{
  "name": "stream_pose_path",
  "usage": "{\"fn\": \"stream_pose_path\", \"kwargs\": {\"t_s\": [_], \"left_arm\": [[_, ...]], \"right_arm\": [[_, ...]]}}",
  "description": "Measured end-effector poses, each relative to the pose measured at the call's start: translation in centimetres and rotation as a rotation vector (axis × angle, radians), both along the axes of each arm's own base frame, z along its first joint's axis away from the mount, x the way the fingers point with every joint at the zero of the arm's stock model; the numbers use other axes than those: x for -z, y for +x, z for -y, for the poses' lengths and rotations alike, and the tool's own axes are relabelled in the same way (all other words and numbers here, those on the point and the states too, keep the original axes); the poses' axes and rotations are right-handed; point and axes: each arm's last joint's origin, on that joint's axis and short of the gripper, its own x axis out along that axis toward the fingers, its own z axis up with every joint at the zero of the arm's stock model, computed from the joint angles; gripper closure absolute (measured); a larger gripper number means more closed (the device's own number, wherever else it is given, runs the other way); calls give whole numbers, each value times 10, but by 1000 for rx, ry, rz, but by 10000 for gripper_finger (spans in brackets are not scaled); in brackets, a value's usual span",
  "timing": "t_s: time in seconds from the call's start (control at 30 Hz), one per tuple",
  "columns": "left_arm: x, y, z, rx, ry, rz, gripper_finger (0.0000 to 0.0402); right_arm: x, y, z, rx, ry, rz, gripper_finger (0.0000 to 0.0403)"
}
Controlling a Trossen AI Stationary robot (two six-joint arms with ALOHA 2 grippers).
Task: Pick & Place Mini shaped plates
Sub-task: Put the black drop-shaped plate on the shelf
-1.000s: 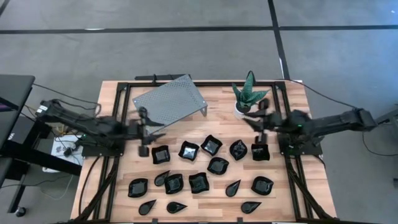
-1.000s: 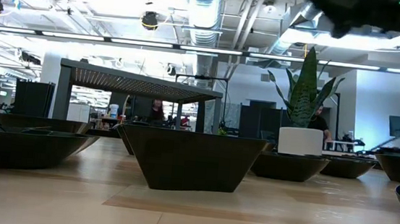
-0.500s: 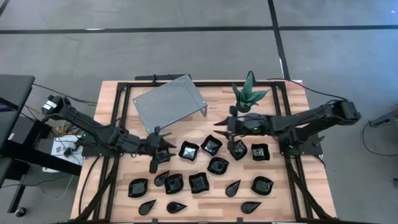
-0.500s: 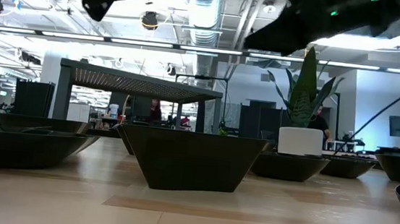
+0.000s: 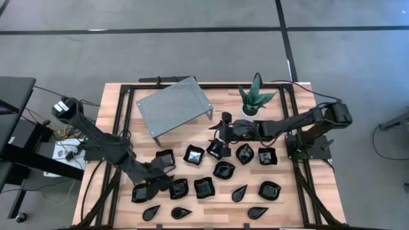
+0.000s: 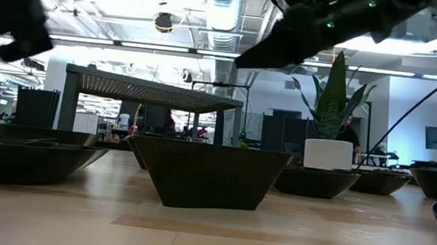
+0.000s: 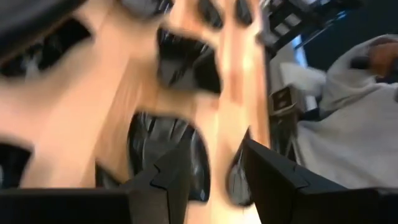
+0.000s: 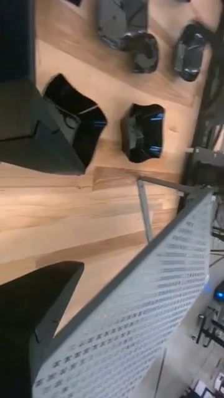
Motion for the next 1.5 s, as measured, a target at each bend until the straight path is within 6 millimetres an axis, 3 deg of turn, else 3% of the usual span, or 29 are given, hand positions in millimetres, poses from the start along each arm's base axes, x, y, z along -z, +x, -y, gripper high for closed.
{"fn": "stream_pose_path", "kwargs": {"t_s": [0.27,0.47,0.93,1.27,1.5], "left_arm": [[39,-7,8,-138,-11,-269,257],[48,-8,6,-171,14,-326,257],[52,-13,1,-195,60,-394,257],[32,-19,-5,-184,21,-351,260],[41,-26,-11,-189,110,-444,283]], "right_arm": [[-12,6,0,-19,-47,29,168],[-20,8,0,-19,-46,52,168],[-19,9,0,-17,-46,43,168],[-17,8,0,-16,-36,27,168],[-16,8,0,-14,-30,20,168]]}}
